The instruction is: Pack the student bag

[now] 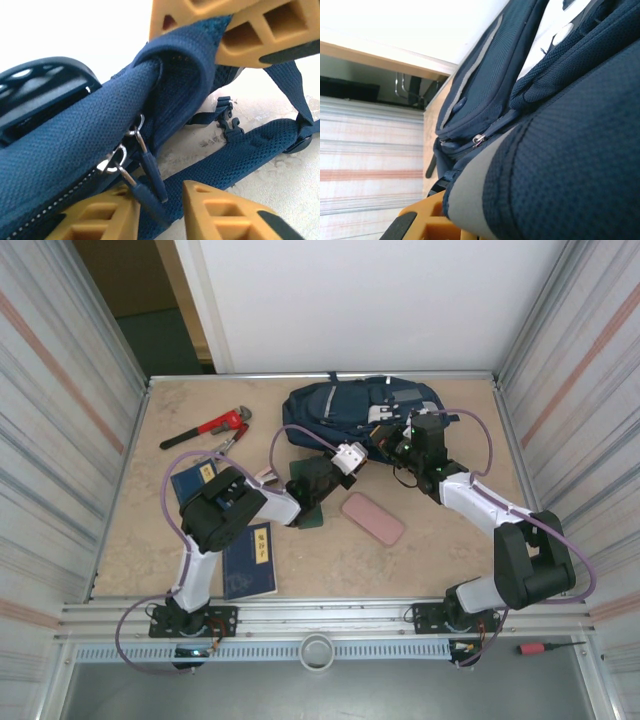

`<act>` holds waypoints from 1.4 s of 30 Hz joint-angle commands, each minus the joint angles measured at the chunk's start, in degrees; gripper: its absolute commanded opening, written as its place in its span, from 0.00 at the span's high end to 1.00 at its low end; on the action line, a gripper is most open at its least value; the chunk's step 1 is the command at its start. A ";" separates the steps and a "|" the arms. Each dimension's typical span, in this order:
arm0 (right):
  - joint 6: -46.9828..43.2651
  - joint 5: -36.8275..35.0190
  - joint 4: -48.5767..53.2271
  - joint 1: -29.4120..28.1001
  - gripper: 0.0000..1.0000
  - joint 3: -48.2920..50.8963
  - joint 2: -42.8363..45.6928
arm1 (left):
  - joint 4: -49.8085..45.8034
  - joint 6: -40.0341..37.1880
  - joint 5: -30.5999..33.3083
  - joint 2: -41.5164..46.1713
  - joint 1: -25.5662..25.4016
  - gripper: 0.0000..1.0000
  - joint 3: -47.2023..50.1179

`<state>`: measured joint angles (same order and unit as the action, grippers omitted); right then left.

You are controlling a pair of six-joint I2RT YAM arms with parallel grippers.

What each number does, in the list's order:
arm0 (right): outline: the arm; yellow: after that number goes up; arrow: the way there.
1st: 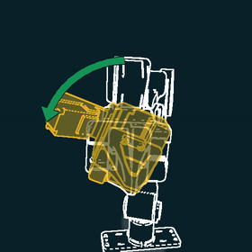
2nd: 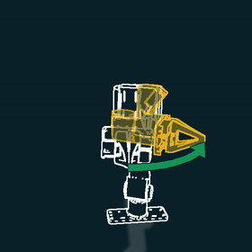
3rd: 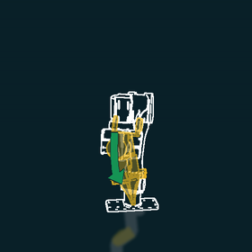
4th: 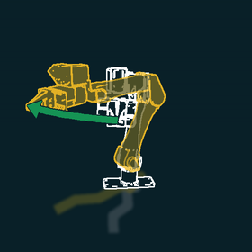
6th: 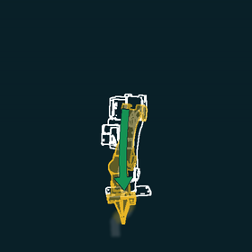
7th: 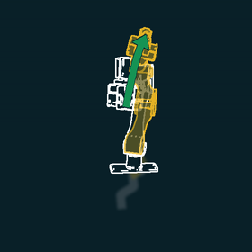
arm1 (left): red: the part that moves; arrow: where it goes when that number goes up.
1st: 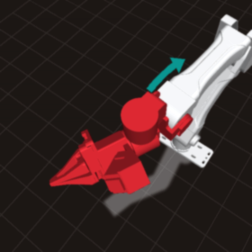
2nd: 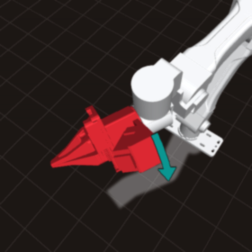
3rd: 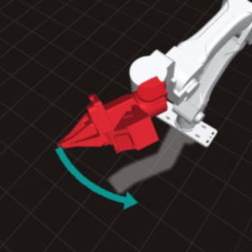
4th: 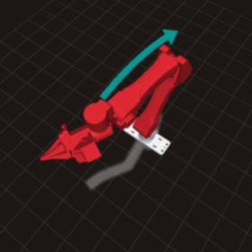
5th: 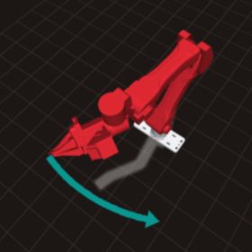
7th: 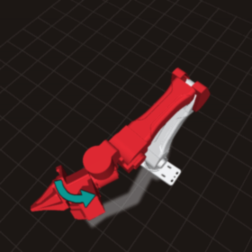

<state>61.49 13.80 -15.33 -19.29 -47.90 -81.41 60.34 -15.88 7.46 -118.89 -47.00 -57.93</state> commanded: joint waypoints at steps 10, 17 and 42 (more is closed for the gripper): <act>0.20 2.19 -5.25 -0.66 0.96 -1.76 -0.68 | 6.03 1.99 0.73 1.80 -0.11 0.89 1.30; 0.17 2.37 -5.50 -0.74 0.96 -1.42 -1.14 | 4.99 2.17 0.20 2.70 0.06 0.84 1.60; -1.04 1.58 -4.50 0.53 0.97 0.83 -1.11 | 5.61 6.76 -0.47 5.75 1.62 1.00 4.58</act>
<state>61.43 14.81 -16.75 -19.11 -47.42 -82.91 62.52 -10.07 6.50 -116.77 -45.84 -54.63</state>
